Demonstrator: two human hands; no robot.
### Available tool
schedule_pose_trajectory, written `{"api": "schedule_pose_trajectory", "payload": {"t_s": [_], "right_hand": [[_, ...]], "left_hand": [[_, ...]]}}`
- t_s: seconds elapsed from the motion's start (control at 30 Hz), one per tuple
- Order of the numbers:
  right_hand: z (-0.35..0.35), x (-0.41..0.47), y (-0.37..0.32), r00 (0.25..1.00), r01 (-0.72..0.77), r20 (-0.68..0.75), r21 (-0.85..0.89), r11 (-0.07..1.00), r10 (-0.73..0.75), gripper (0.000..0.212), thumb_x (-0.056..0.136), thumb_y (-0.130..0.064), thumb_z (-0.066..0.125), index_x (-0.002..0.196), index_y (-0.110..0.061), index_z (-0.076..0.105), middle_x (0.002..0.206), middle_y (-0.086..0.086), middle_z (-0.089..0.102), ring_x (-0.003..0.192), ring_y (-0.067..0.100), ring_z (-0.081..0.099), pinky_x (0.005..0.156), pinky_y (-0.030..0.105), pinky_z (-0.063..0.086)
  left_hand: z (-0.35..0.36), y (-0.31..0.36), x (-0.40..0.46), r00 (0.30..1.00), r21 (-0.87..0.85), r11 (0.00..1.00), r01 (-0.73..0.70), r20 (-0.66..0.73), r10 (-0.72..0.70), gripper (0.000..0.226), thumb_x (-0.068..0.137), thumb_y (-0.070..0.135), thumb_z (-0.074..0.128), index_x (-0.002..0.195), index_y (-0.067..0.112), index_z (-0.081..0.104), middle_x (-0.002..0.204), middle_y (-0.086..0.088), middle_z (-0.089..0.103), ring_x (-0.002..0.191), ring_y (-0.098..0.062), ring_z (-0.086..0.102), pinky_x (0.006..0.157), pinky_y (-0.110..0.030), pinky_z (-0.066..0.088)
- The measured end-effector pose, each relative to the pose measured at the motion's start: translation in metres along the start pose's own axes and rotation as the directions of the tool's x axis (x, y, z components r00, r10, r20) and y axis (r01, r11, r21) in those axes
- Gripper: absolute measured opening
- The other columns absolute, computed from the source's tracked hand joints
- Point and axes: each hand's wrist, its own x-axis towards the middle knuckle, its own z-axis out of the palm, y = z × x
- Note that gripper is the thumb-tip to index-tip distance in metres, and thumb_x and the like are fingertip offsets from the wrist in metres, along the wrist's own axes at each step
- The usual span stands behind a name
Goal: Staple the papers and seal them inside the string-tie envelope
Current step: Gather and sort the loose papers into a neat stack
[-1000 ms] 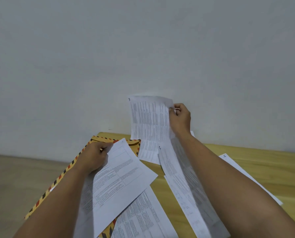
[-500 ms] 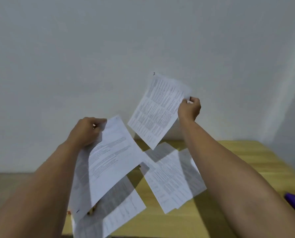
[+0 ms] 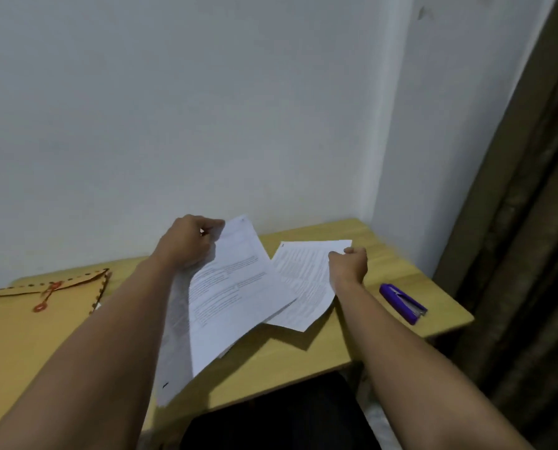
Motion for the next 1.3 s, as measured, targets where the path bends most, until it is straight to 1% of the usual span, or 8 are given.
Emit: {"api": "schedule_pose_trajectory", "payload": {"t_s": [0.1,0.27,0.47,0.57,0.7,0.97,1.13,1.3], "right_hand": [[-0.021,0.015,0.006,0.999,0.046,-0.013,-0.275,0.960,-0.052,0.045,0.088,-0.012,0.067,0.124,-0.018,0.040,0.112,0.005,0.058,0.099,0.033,0.060,0.081,0.041,0.050],[-0.022,0.039,-0.005,0.987,0.143,0.075,-0.817,0.558,-0.144,0.071,0.086,-0.021,0.075,0.140,-0.013,0.029,0.138,0.015,0.037,0.126,0.035,0.044,0.092,0.049,0.045],[0.021,0.065,-0.015,0.909,0.409,0.407,-0.824,0.392,-0.094,0.059,0.086,-0.022,0.071,0.138,-0.017,0.044,0.138,0.011,0.045,0.128,0.034,0.046,0.102,0.051,0.045],[0.037,0.078,-0.014,0.833,0.526,0.553,-0.789,0.318,-0.009,0.060,0.082,-0.037,0.075,0.136,-0.023,0.051,0.137,0.006,0.049,0.129,0.031,0.047,0.104,0.049,0.041],[0.044,0.092,-0.029,0.815,0.544,0.579,-0.786,0.293,0.040,0.068,0.077,-0.054,0.083,0.132,-0.023,0.056,0.130,0.000,0.060,0.114,0.028,0.052,0.106,0.048,0.035],[0.043,0.108,-0.032,0.825,0.484,0.544,-0.820,0.304,0.153,0.072,0.060,-0.066,0.092,0.108,-0.019,0.066,0.105,-0.004,0.072,0.105,0.024,0.065,0.099,0.045,0.039],[0.026,0.111,-0.028,0.827,0.478,0.557,-0.766,0.430,0.074,0.049,0.075,-0.038,0.091,0.112,-0.013,0.074,0.103,0.002,0.075,0.097,0.024,0.072,0.093,0.044,0.060],[-0.005,0.103,-0.043,0.806,0.533,0.579,-0.615,0.580,-0.127,0.029,0.092,-0.008,0.072,0.121,-0.011,0.072,0.114,0.006,0.074,0.103,0.027,0.069,0.090,0.039,0.058]], "left_hand": [[0.033,0.011,0.014,0.999,-0.025,1.000,-0.001,0.052,0.002,0.038,0.076,0.036,0.044,0.092,0.014,0.071,0.089,-0.003,0.072,0.092,-0.028,0.065,0.089,-0.043,0.055],[0.077,0.002,0.035,0.991,0.008,1.000,-0.013,0.134,0.012,0.024,0.079,0.030,0.045,0.081,0.016,0.064,0.081,0.011,0.056,0.079,-0.014,0.048,0.086,-0.043,0.055],[0.107,-0.022,0.053,0.984,-0.056,0.997,0.056,0.171,-0.045,0.012,0.086,0.019,0.049,0.075,0.017,0.053,0.065,-0.001,0.056,0.068,-0.012,0.044,0.072,-0.031,0.043],[0.110,-0.031,0.063,0.986,-0.112,0.990,0.083,0.153,-0.065,0.021,0.093,0.019,0.052,0.082,0.017,0.070,0.058,0.000,0.063,0.061,-0.015,0.050,0.071,-0.033,0.050],[0.113,-0.038,0.074,0.988,-0.126,0.988,0.085,0.140,-0.067,0.023,0.097,0.019,0.052,0.084,0.004,0.064,0.063,-0.018,0.062,0.057,-0.013,0.045,0.077,-0.042,0.056],[0.107,-0.038,0.085,0.990,-0.175,0.982,0.076,0.128,-0.054,0.023,0.100,0.021,0.054,0.090,0.014,0.073,0.062,-0.015,0.066,0.054,-0.011,0.052,0.077,-0.039,0.056],[0.100,-0.027,0.076,0.993,-0.240,0.969,0.059,0.110,-0.033,0.020,0.101,0.026,0.058,0.110,0.026,0.076,0.058,-0.003,0.070,0.054,-0.004,0.060,0.075,-0.028,0.051],[0.082,-0.006,0.063,0.998,-0.248,0.969,0.017,0.070,0.001,0.020,0.100,0.026,0.060,0.112,0.027,0.077,0.075,-0.002,0.077,0.069,-0.005,0.067,0.072,-0.018,0.049]]}}
